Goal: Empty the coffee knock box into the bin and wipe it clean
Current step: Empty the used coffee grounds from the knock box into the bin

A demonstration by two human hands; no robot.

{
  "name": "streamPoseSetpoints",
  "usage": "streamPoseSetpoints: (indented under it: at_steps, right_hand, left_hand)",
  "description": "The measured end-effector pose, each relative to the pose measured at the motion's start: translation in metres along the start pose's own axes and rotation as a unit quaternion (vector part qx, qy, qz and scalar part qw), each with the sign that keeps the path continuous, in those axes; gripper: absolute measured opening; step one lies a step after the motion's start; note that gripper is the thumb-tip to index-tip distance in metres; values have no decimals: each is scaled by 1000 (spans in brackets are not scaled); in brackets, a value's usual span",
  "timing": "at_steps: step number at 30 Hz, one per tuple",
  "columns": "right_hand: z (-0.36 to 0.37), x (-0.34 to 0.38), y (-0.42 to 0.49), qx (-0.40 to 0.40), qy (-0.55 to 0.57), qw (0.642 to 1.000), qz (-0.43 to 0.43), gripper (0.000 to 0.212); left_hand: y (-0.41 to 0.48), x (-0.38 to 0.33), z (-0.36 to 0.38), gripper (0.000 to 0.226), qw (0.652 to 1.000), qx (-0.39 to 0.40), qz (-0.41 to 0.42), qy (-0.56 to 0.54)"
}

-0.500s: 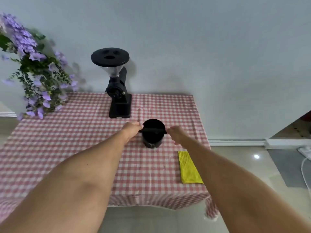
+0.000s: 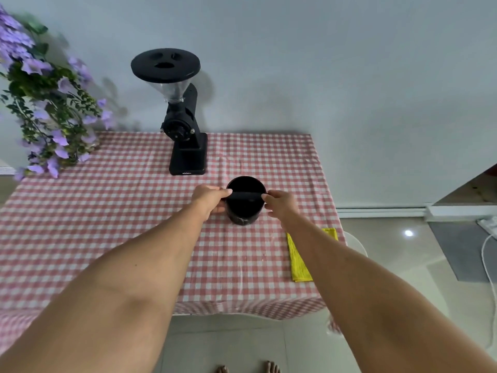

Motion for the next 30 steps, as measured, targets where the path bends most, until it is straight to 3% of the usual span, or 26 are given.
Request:
streamPoseSetpoints:
  at_steps: [4, 10, 19, 30]
  right_hand:
    - [-6, 1, -5, -7, 36, 999, 5, 39]
    - [-29, 19, -20, -19, 51, 999, -7, 29]
    - [-87, 52, -61, -71, 33, 996, -39, 15]
    - [-176, 43, -113, -189, -88, 974, -90, 38]
  left_hand:
    - [-7, -4, 1, 46, 1000, 3, 5, 1]
    - [-22, -21, 7, 27, 999, 20, -7, 27]
    - [-63, -77, 38, 23, 994, 60, 52, 72]
    - [-126, -71, 142, 10, 959, 256, -17, 124]
Point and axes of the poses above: each hand's wrist, its own y-axis towards the middle knuckle, its own z-axis out of the palm, x = y × z, the point moved 7 cm from there along y, towards the middle knuckle, and after that the axes turned 15 degrees about -y, right-handed, at the moved point
